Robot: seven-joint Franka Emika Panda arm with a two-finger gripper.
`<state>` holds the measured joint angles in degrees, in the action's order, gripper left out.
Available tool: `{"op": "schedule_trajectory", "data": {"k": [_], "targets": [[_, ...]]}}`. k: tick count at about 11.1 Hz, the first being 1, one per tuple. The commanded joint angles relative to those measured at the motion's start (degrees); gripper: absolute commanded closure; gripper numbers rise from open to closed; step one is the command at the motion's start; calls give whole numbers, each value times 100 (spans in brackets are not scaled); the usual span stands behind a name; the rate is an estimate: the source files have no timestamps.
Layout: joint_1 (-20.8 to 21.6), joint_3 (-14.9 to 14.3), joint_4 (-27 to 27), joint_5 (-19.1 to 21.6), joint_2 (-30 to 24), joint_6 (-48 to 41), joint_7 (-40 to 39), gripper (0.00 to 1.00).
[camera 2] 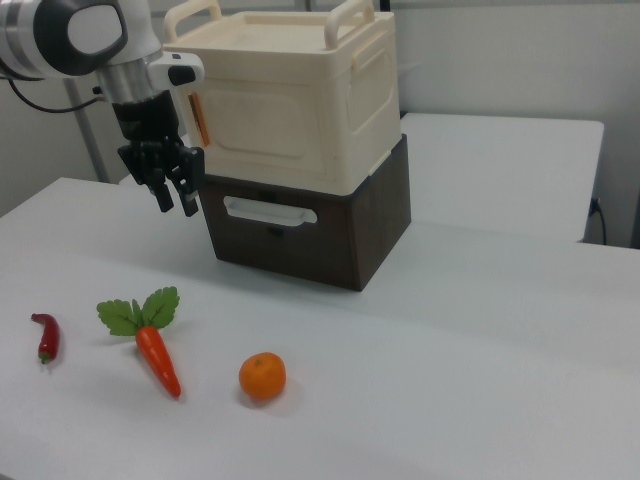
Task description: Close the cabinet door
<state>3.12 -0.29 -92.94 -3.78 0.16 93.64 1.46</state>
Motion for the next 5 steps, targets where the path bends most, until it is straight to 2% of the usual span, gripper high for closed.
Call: {"op": "schedule_trajectory", "data": {"k": [1,5], "targets": [[-13,-33,-172,-88,-147,5,-111,0],[-39,-33,-155,-88,-147,5,-102,0]]}}
